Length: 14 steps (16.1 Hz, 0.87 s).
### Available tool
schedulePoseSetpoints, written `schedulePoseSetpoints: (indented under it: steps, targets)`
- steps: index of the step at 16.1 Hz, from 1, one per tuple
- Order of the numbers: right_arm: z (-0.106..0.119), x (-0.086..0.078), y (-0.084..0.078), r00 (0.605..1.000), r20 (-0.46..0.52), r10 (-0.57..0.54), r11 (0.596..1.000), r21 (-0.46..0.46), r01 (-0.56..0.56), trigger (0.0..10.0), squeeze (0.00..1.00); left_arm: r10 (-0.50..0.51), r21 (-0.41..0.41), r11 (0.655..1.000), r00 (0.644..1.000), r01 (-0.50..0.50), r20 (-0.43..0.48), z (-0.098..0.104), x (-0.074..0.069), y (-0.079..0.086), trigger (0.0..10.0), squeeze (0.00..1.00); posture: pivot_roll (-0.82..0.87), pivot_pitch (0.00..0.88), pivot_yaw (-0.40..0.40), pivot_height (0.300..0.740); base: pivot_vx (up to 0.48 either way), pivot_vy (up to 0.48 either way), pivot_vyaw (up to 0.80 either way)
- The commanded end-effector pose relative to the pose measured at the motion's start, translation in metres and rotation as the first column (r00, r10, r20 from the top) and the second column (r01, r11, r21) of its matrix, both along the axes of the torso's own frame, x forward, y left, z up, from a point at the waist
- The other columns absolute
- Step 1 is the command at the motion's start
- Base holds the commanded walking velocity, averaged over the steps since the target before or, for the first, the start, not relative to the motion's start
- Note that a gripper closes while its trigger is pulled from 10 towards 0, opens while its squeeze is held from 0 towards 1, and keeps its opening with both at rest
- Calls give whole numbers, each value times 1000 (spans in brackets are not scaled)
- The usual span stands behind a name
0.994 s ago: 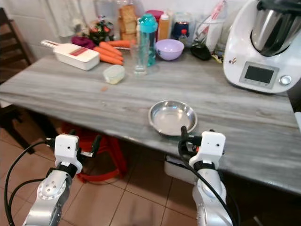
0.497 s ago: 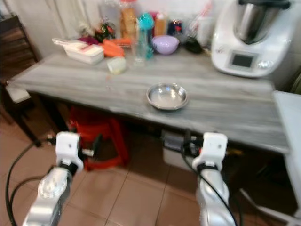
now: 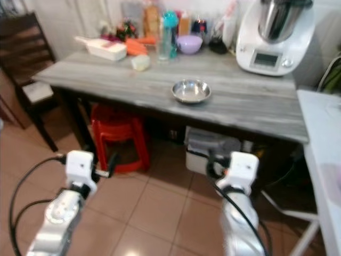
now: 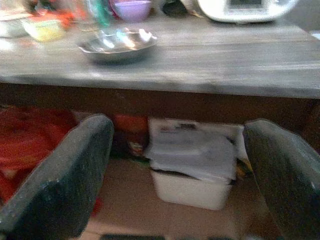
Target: Setting the table
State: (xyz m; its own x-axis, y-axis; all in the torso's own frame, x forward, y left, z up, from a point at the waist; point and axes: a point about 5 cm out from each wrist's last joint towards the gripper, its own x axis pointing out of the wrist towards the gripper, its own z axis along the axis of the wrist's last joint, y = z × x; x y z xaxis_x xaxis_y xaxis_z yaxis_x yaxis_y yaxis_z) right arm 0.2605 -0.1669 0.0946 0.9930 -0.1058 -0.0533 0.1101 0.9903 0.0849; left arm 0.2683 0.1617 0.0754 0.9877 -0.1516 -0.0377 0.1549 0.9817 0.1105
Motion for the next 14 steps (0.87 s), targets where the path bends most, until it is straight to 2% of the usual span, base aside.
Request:
schedulePoseSetpoints:
  steps: [1, 4, 8, 11, 14]
  targets:
    - [0, 2, -3, 1000, -6, 4, 1000, -6, -4, 10000, 0, 0, 4, 1000, 1000, 0, -4, -1, 0, -1, 10000, 0, -1, 0, 4, 740, -337, 0, 0]
    - [0, 4, -6, 1000, -19, -5, 1000, -8, 5, 10000, 0, -8, 1, 1000, 1000, 8, 7, -1, 0, -3, 10000, 0, -1, 0, -1, 740, -288, 0, 0]
    - [0, 6, -4, 1000, -27, 15, 999, -44, -17, 10000, 0, -60, -35, 998, 998, 61, 32, 5, 2, -8, 10000, 0, 2, 0, -8, 740, 0, 0, 0]
    - [2, 9, -6, 1000, -27, 4, 1000, -28, -4, 10000, 0, -88, -30, 996, 996, 89, 35, 6, 1, -12, 10000, 0, 4, 0, -9, 740, 0, 0, 0]
    - [1, 8, -4, 1000, -30, 6, 1000, -24, -7, 10000, 0, -105, -42, 993, 994, 106, 29, 5, 0, -13, 10000, 0, 2, 0, -6, 740, 0, 0, -694]
